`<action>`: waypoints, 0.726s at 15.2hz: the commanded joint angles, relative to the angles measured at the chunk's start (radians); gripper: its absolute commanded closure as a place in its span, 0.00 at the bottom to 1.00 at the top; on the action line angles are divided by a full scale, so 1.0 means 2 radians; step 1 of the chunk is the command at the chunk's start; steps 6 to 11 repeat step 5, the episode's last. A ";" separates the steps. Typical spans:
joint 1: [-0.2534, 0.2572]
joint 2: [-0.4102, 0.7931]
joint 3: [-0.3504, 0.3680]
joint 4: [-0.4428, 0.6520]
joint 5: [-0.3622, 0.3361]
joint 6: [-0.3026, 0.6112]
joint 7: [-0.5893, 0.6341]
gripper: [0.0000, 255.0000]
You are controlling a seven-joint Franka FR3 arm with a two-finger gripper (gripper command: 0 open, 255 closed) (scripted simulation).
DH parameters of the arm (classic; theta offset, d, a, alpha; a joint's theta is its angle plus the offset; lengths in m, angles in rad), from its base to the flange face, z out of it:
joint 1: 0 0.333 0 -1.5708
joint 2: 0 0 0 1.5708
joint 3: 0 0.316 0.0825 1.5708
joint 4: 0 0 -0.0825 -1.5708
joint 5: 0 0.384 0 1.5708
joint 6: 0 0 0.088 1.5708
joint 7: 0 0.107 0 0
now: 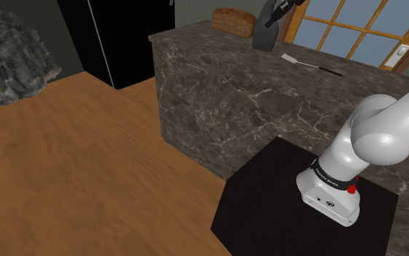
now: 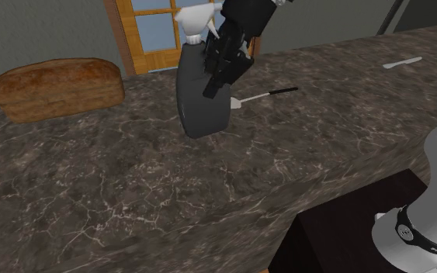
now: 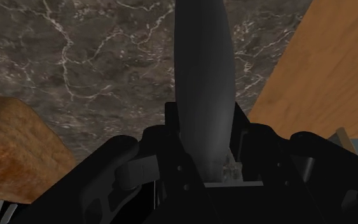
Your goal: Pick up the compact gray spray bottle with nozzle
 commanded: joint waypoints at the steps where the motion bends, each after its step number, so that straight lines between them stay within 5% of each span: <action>1: 0.000 -0.001 0.003 0.013 -0.002 -0.013 0.005 1.00; 11: 0.000 -0.001 0.005 0.027 -0.003 -0.027 0.009 1.00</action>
